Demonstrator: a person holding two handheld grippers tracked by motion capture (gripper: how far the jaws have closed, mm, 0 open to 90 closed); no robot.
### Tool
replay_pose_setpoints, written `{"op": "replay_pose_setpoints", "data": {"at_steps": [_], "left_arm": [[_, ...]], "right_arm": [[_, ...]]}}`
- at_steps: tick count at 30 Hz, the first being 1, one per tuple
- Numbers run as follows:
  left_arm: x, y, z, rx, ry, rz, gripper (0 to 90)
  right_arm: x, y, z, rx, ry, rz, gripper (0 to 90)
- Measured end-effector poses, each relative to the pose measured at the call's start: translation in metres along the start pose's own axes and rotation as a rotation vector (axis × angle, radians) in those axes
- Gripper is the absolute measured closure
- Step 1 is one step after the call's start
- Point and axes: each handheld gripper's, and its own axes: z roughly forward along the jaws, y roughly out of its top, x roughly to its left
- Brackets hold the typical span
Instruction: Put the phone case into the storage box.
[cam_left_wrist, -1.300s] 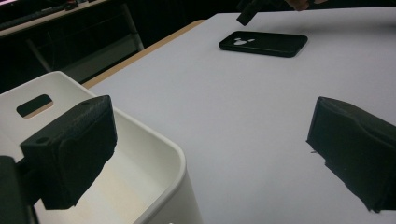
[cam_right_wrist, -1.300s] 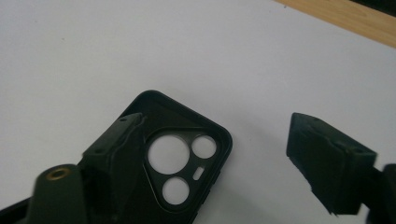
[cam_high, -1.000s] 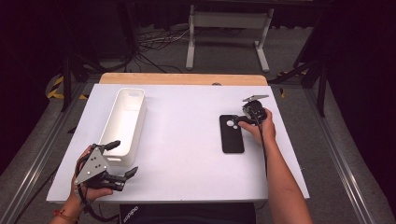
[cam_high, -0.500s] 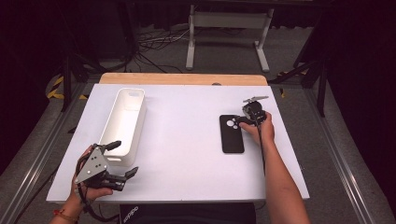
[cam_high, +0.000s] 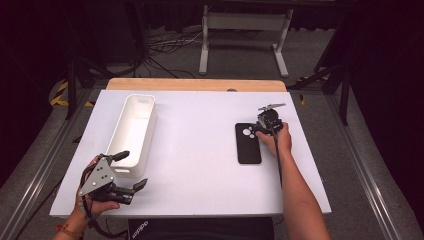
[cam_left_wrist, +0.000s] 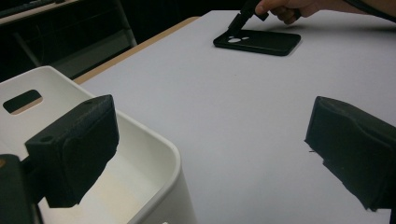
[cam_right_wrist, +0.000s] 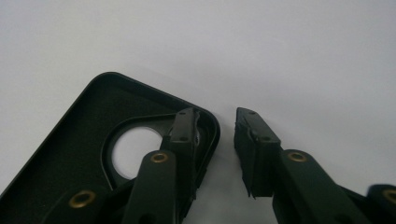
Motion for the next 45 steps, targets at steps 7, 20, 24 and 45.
{"op": "replay_pose_setpoints", "data": {"at_steps": [7,20,24,45], "left_arm": [[-0.001,0.000,0.002,0.013,-0.007,0.004,3.4],[-0.001,0.000,0.002,0.012,-0.008,-0.001,3.8],[0.000,0.001,0.002,0.019,-0.012,0.002,3.8],[0.000,0.003,0.001,0.015,-0.024,-0.010,4.1]], "right_arm": [[0.001,-0.001,0.000,-0.008,-0.003,0.026,79.9],[0.003,-0.002,-0.001,-0.046,-0.017,0.032,83.6],[0.004,-0.002,-0.004,-0.056,-0.019,0.029,83.9],[0.010,-0.001,-0.023,-0.159,-0.036,0.055,89.6]]}}
